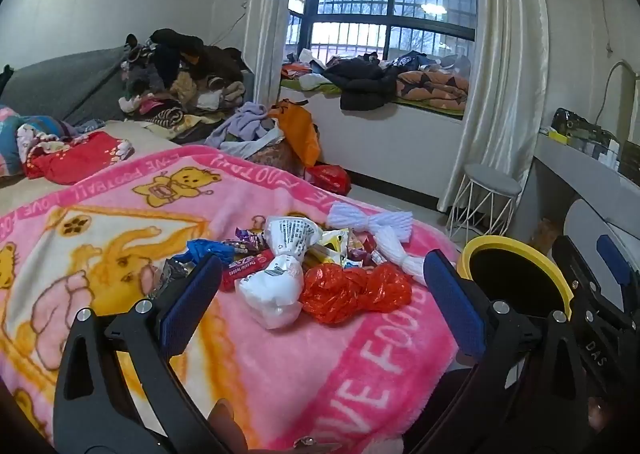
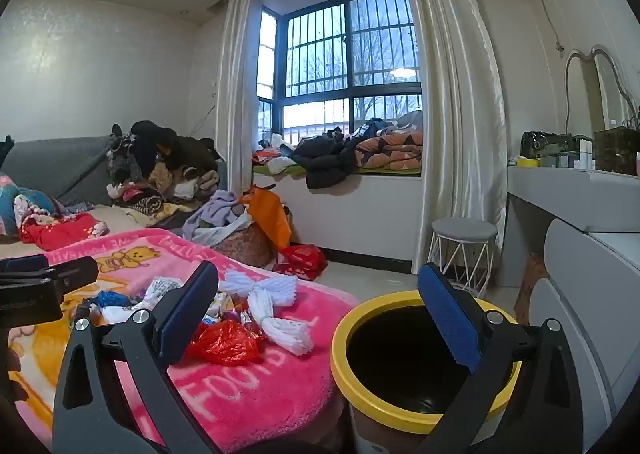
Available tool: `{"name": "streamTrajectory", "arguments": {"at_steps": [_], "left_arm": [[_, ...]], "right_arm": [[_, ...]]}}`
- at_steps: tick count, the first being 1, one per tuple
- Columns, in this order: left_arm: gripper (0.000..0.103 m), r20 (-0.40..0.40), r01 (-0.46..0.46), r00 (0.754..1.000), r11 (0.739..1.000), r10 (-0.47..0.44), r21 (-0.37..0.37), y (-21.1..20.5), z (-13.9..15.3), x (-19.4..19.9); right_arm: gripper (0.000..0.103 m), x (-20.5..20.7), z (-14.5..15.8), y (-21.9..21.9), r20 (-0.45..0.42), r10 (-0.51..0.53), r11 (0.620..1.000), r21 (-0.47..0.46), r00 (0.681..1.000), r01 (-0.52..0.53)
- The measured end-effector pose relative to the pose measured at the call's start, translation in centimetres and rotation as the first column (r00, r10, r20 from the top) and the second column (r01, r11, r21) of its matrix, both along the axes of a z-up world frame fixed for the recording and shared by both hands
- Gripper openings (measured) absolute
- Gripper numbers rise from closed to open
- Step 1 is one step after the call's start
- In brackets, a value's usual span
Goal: Collect trash
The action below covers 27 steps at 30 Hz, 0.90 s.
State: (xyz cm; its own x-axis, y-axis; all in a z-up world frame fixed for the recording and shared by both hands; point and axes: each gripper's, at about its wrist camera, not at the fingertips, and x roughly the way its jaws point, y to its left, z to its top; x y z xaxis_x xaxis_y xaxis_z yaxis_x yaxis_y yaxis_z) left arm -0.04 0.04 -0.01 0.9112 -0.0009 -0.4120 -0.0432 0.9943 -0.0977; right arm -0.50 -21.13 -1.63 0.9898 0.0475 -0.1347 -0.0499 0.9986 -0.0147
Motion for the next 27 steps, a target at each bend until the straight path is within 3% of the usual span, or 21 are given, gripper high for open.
{"name": "streamTrajectory", "arguments": {"at_steps": [27], "left_arm": [[0.093,0.002,0.007,1.0,1.0,-0.007,-0.003,-0.77,0.61,-0.31]], "right_arm": [[0.097,-0.75,0.44,0.16,0.023,0.0,1.0,0.012,1.0,0.0]]}}
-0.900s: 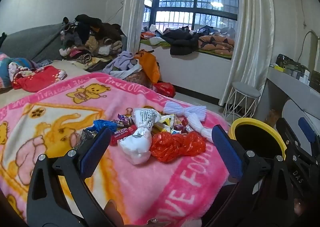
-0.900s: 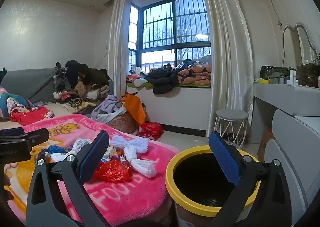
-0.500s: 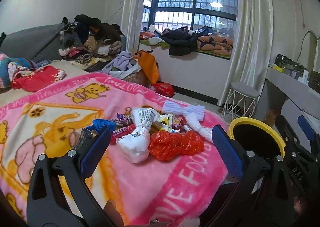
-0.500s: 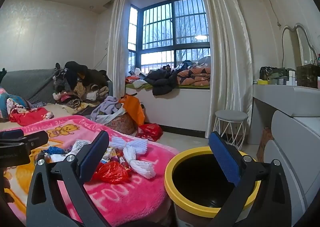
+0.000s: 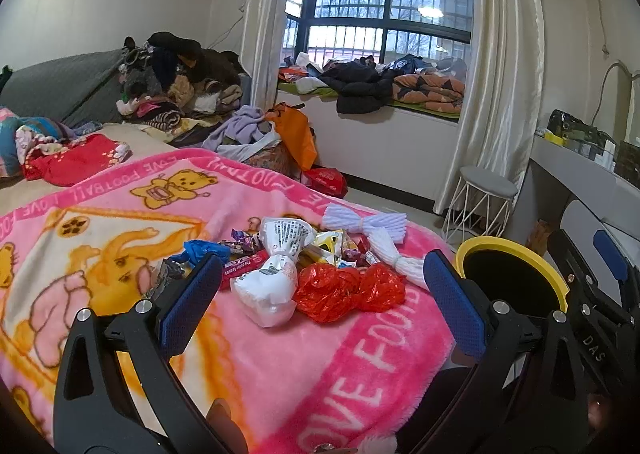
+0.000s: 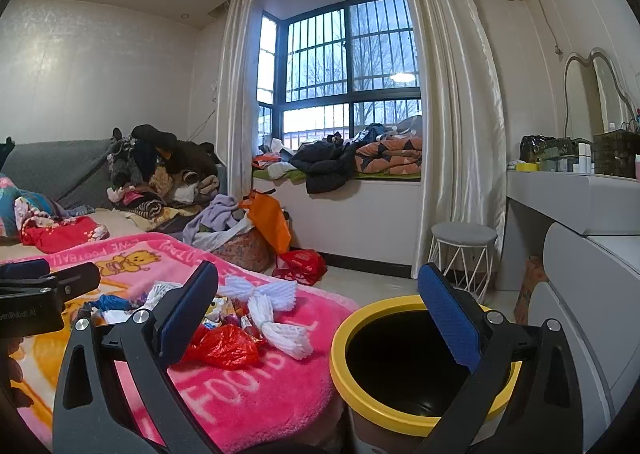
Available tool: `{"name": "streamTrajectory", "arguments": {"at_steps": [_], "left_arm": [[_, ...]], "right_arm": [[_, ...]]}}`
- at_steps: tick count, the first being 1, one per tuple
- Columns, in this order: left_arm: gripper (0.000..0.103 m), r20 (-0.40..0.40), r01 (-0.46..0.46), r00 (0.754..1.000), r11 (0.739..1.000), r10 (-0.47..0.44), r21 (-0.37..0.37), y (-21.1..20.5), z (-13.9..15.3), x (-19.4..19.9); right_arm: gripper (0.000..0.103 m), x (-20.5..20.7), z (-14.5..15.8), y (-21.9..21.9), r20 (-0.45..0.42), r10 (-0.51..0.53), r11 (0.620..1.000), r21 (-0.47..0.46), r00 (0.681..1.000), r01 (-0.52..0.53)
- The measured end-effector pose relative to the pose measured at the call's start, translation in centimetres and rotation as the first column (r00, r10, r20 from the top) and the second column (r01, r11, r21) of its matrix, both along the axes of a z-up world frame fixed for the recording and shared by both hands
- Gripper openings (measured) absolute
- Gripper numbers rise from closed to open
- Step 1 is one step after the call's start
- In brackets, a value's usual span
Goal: Collect trash
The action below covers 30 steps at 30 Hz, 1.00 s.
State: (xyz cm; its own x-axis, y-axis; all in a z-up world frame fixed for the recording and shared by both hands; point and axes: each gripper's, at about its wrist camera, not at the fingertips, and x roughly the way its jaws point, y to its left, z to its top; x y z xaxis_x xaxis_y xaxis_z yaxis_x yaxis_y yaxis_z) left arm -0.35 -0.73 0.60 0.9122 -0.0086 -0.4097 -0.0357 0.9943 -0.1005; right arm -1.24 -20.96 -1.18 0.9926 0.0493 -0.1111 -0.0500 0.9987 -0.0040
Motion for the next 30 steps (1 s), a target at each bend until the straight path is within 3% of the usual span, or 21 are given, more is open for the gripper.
{"name": "streamTrajectory", "arguments": {"at_steps": [30], "left_arm": [[0.093,0.0,0.008,1.0,1.0,-0.008,0.005,-0.44,0.32,-0.47]], "right_arm": [[0.097,-0.07,-0.13,-0.07,-0.007,0.0,1.0,0.007,1.0,0.0]]}}
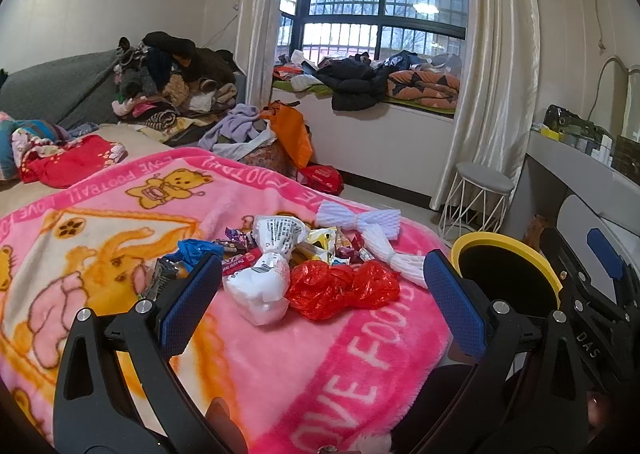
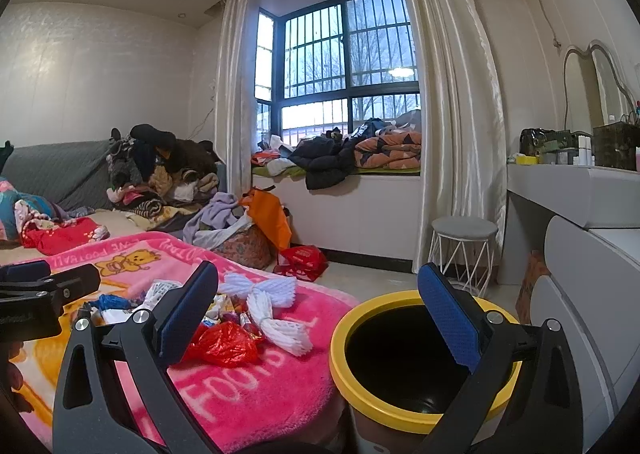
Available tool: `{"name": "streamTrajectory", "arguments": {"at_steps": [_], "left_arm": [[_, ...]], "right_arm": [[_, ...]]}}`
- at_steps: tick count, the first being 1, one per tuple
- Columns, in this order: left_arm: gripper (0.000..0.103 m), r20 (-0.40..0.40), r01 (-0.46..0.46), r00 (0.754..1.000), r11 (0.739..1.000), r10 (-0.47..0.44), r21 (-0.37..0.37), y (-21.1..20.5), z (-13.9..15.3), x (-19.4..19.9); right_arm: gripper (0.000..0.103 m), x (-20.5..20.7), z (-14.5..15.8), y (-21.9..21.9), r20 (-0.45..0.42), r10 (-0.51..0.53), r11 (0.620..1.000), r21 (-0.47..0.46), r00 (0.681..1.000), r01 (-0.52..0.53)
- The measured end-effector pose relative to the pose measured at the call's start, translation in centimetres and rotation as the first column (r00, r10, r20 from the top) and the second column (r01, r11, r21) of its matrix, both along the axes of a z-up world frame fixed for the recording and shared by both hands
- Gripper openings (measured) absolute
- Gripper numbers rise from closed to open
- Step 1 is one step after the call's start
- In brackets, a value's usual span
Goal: Collect trash
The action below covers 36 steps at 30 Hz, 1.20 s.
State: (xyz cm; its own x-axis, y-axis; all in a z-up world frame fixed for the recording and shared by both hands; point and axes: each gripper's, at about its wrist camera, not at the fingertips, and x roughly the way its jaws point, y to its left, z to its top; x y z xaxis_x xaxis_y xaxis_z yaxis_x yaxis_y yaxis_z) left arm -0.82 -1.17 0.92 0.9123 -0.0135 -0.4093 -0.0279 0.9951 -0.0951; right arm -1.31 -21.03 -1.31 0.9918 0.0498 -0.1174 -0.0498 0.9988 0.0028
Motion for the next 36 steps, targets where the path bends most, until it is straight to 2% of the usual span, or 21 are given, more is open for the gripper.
{"name": "streamTrajectory", "arguments": {"at_steps": [12,22,30,36], "left_arm": [[0.093,-0.053,-0.005,0.999,1.0,0.004,-0.024,-0.1,-0.5,0.4],[0.093,-0.07,-0.08,0.995,0.994,0.075,-0.075,3.6,-1.1,1.5],[0.093,-0.091,-0.151,0.986,0.984,0.143,-0.092,6.7,-1.5,2.6],[0.093,-0.131,-0.172,0.979,0.978,0.157,-0.12,8.5,-2.2,4.4]], "right_arm": [[0.097,0.3,-0.8,0.7,-0.031,0.055,0.998,-0.004,0.998,-0.055],[0.097,1.7,-0.9,2.8,-0.086,0.174,0.984,-0.021,0.981,-0.176],[0.097,4.2,-0.3,4.8,-0.126,0.258,0.964,-0.026,0.958,-0.263],[0.097,6.4,0.3,5.4,-0.151,0.297,0.951,-0.044,0.943,-0.306]]}}
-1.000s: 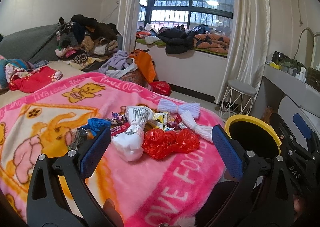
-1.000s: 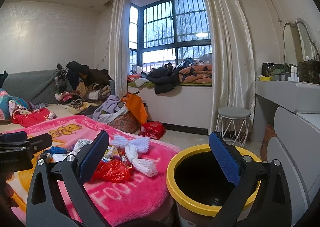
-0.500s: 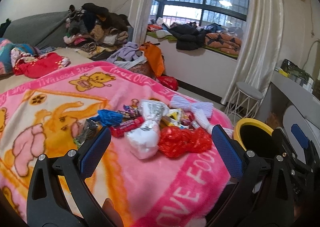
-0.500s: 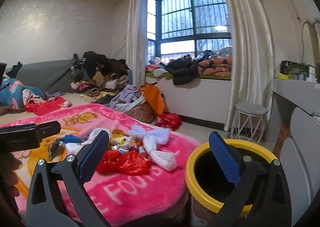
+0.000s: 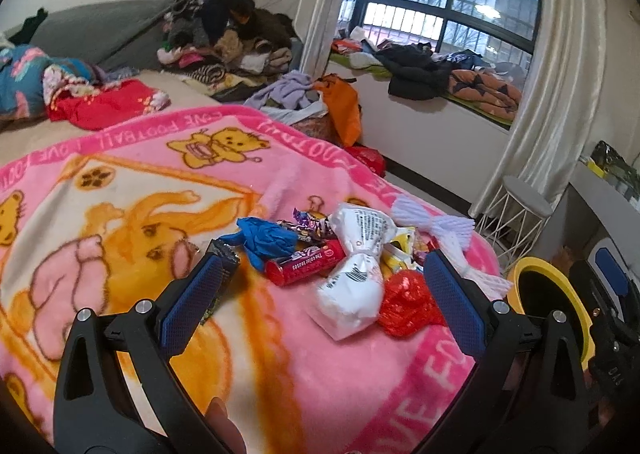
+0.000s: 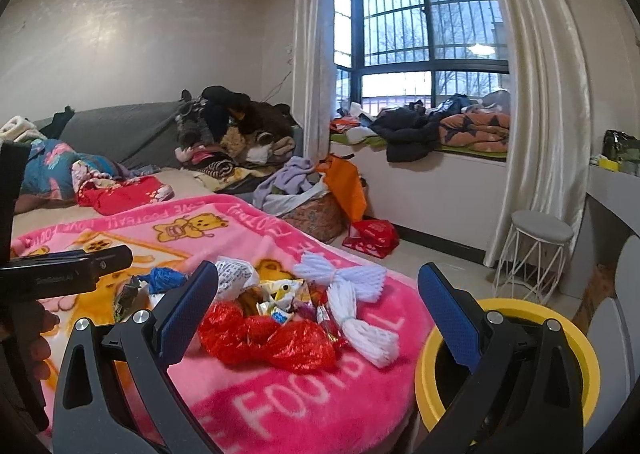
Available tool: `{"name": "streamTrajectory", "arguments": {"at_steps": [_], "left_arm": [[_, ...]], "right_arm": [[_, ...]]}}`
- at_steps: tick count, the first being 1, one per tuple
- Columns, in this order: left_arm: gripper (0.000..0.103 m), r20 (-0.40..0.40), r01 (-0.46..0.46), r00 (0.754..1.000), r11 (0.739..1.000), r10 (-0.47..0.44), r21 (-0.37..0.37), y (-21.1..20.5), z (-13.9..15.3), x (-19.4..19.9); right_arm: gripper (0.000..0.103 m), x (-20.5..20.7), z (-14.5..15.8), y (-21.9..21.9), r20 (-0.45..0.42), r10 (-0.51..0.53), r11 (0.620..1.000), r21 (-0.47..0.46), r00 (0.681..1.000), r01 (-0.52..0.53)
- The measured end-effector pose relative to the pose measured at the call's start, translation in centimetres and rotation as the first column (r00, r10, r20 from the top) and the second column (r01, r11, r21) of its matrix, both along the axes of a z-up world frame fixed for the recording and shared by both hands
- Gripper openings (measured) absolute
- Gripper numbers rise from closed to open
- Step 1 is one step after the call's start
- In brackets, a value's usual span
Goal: Collect trash
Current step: 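Grasp the white plastic bag with the left tool while the right tool grasps the white rope bundle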
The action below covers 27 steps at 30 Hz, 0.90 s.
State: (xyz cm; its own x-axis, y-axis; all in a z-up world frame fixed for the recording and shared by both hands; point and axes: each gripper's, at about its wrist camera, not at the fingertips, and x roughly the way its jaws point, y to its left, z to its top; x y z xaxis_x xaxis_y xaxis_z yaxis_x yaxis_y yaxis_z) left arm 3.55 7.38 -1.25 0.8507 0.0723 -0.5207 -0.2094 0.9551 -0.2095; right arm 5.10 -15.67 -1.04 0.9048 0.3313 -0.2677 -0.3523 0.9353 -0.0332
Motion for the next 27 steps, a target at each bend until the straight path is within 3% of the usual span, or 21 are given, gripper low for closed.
{"name": "streamTrajectory", "arguments": {"at_steps": [7,12,22,27], "left_arm": [[0.093,0.002,0.072,0.997,0.997,-0.072,-0.021,-0.7,0.0,2.4],[0.093,-0.021,0.112,0.993,0.993,-0.113,-0.026,-2.2,-0.2,4.3],[0.092,-0.11,0.06,0.992,0.997,-0.066,-0.055,-0.9,-3.0,5.9],[0.087,-0.161,0.017,0.986,0.988,-0.042,-0.154,1.1,-5.0,5.4]], "right_arm": [[0.096,3.8,-0.3,-0.5,-0.083,0.005,0.999,-0.048,0.997,-0.009],[0.083,7.2,-1.9,-1.6,-0.215,-0.015,0.997,-0.081,0.976,-0.002],[0.067,12.9,-7.0,-2.6,-0.455,-0.051,0.983,-0.181,0.889,-0.036],[0.044,14.1,-8.7,-2.2,-0.521,-0.052,0.982,-0.18,0.852,-0.05]]}}
